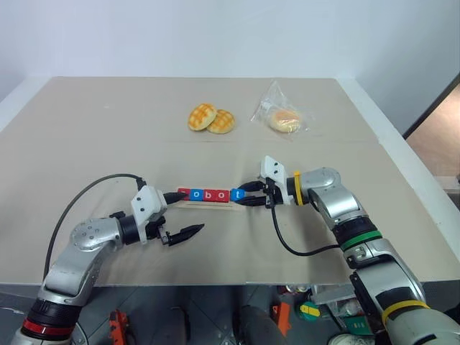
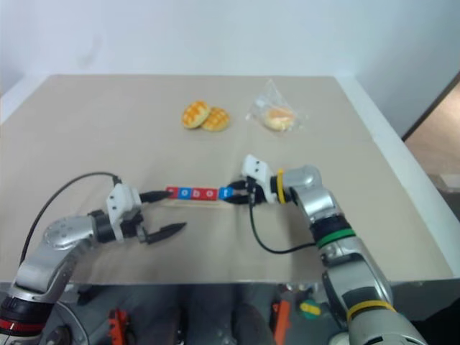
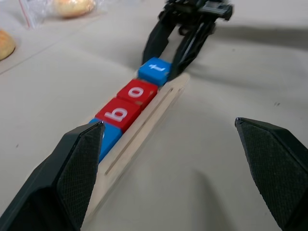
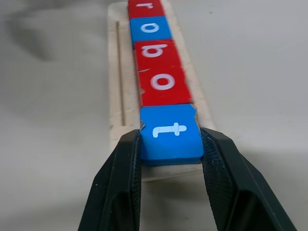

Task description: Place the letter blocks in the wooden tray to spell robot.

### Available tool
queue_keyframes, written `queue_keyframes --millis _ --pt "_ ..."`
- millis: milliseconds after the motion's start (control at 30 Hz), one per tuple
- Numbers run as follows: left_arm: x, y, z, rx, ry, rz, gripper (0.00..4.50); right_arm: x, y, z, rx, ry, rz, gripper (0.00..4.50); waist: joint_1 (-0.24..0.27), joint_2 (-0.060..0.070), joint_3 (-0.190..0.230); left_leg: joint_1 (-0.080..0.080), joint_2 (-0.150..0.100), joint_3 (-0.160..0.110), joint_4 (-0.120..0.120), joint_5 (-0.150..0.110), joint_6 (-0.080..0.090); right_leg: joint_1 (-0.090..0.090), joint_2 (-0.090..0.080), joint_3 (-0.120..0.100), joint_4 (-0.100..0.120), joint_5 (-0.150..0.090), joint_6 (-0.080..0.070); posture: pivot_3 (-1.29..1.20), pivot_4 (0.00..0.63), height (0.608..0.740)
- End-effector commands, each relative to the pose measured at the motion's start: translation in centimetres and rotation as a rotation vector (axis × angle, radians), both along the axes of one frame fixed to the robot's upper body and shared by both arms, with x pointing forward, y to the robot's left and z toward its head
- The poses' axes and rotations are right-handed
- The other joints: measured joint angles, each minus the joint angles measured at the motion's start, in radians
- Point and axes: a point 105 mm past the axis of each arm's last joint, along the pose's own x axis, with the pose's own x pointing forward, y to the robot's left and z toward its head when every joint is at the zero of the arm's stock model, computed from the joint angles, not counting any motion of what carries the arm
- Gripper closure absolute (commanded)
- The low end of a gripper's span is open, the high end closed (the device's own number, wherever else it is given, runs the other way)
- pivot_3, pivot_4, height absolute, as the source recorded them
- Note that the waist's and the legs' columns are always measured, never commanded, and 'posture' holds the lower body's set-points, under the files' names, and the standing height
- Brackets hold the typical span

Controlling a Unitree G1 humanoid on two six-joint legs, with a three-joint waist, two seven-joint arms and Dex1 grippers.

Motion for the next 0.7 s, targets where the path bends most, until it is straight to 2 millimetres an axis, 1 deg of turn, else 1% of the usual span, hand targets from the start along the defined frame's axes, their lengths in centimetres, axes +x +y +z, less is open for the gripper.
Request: queue_keyframes --millis 33,400,433,700 --pt "-0.63 -0.36 1.30 -0.026 -0.053 -0.027 0.00 0.88 0.46 1.52 0.009 -0.056 0.012 3.31 0.000 0.000 0.000 0.000 0.000 0.000 0.000 0.000 0.000 0.000 0.000 0.000 0.000 0.000 0.000 0.00 0.150 0.740" --pt "-0.74 -0.20 0.89 -0.002 -0.050 -0.023 0.00 0.86 0.83 1.42 0.001 -0.036 0.044 3.31 0.000 0.000 0.000 0.000 0.000 0.000 0.000 0.000 0.000 0.000 0.000 0.000 0.000 0.000 0.000 0.00 0.150 0.740" --pt "-0.76 -0.22 0.83 -0.001 -0.049 -0.024 0.00 0.83 0.83 1.43 0.002 -0.035 0.046 2.81 0.000 0.000 0.000 0.000 0.000 0.000 0.000 0.000 0.000 0.000 0.000 0.000 0.000 0.000 0.000 0.00 0.150 0.740" --pt "-0.82 -0.36 0.35 0.022 -0.044 -0.036 0.00 0.73 1.03 1.99 0.024 -0.026 0.050 2.81 -0.001 0.000 0.000 0.000 0.000 0.000 0.000 0.000 0.000 0.000 0.000 0.000 0.000 0.000 0.000 0.00 0.150 0.740"
